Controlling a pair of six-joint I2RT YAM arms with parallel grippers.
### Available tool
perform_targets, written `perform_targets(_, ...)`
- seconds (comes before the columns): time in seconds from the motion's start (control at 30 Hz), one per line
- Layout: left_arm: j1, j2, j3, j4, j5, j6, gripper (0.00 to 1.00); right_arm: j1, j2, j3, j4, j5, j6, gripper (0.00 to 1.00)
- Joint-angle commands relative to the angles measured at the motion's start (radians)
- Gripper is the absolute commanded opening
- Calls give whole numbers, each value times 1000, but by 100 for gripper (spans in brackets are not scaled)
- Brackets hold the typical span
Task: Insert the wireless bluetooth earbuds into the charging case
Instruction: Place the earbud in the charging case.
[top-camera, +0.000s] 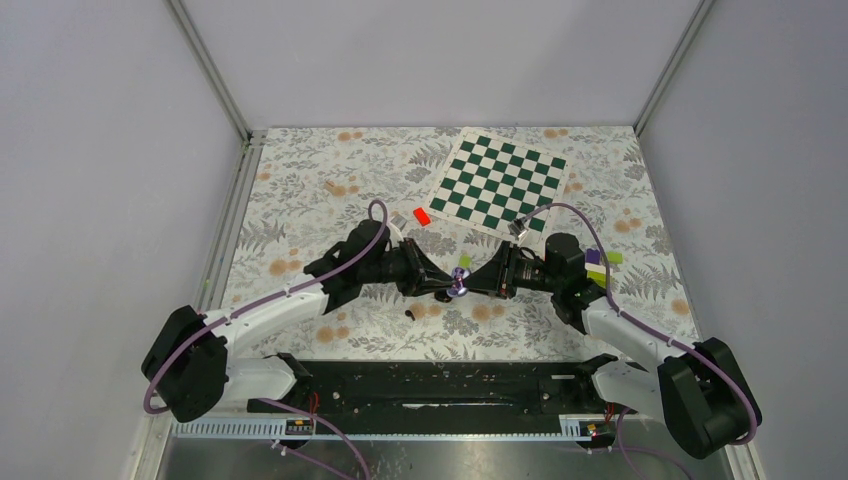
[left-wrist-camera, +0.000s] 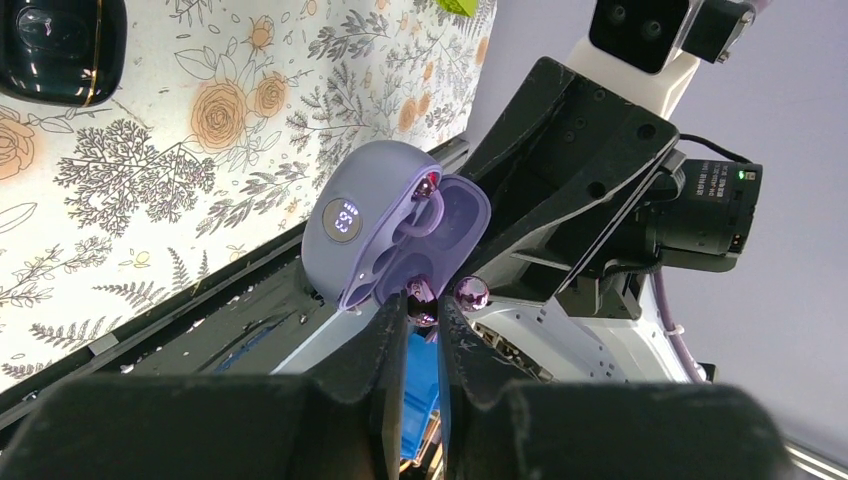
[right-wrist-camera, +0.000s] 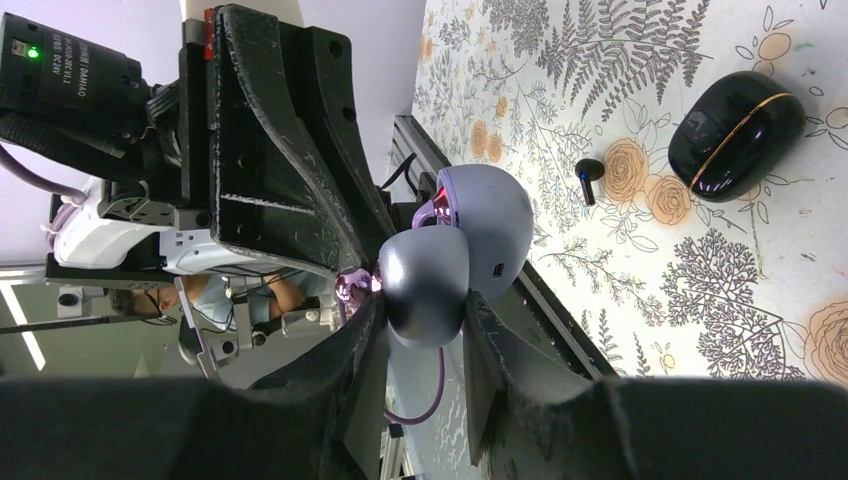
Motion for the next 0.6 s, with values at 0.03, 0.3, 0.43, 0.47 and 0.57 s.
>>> perform_targets(0.03,11,-12,-38,106,18,-80,0,-2,-20,0,99,-6,20,0)
perform_targets(0.3,20,-10,-63,152,35,-111,0,-2,-8,-18,159,-9,56,0)
perform_targets(0.43,29,-2,-89,207,63,-141,0,-5,-4,-23,181,-10,72,0)
perform_targets(0.47,29,-3,-96,218,65,-146,0,-7,-4,-23,178,-7,71,0)
perform_targets(0.57,31,-7,-105,232,69,-152,0,-18,2,-24,162,-8,62,0)
